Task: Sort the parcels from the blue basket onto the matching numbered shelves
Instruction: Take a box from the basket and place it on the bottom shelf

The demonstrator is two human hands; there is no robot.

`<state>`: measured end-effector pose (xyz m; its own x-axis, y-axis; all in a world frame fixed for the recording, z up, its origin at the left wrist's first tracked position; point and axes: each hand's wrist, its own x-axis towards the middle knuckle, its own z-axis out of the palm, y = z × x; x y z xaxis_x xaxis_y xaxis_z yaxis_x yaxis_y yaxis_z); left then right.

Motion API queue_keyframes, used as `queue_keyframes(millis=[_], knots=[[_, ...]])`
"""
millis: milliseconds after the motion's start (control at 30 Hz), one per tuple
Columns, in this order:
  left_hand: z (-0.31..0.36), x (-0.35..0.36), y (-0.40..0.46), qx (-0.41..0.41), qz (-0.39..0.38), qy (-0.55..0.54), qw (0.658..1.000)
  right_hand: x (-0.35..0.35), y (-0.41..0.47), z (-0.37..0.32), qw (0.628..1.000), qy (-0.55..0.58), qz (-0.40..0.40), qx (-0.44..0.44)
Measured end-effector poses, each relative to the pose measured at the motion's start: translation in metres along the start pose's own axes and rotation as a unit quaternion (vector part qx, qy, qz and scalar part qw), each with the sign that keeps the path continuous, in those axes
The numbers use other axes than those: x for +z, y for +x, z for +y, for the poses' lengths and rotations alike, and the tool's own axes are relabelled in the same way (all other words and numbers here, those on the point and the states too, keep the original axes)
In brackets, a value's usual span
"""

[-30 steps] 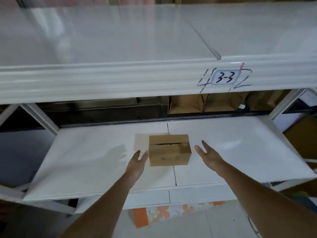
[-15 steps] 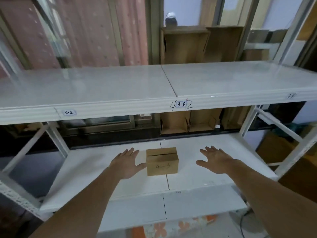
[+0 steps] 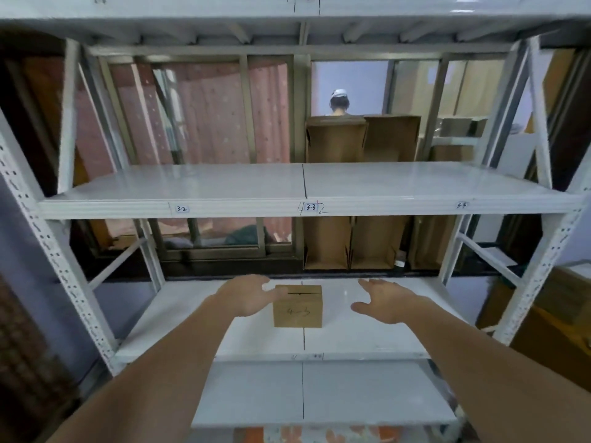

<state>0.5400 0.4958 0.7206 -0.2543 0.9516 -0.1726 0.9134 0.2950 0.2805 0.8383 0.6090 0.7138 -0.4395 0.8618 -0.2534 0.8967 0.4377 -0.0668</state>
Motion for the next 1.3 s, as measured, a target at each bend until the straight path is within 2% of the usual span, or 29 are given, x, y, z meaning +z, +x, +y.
queue_keyframes(millis=[200,333,533,667,900,1100,1300], knots=[[0.008,-0.015,-0.047,0.026,0.016,0.035,0.999,-0.01,-0.018,-0.022,0.999,-0.008,-0.001,-0.035],[-0.049,-0.015,-0.085,-0.04,0.017,0.019,0.999,-0.01,-0.01,-0.09,0.993,-0.045,-0.001,-0.108],[-0.177,-0.019,-0.161,-0.179,0.012,-0.009,0.984,0.015,0.007,-0.246,0.966,-0.055,-0.009,-0.251],[-0.256,-0.027,-0.222,-0.274,0.048,-0.019,0.96,0.029,0.004,-0.37,0.938,-0.081,-0.012,-0.337],[-0.365,-0.016,-0.348,-0.414,0.05,-0.043,0.908,0.079,-0.029,-0.553,0.86,-0.122,-0.04,-0.493],[-0.424,0.017,-0.41,-0.514,0.035,-0.096,0.852,0.116,-0.039,-0.641,0.812,-0.148,-0.106,-0.554],[-0.459,0.032,-0.405,-0.56,0.022,-0.124,0.819,0.135,-0.006,-0.692,0.788,-0.167,-0.146,-0.574]])
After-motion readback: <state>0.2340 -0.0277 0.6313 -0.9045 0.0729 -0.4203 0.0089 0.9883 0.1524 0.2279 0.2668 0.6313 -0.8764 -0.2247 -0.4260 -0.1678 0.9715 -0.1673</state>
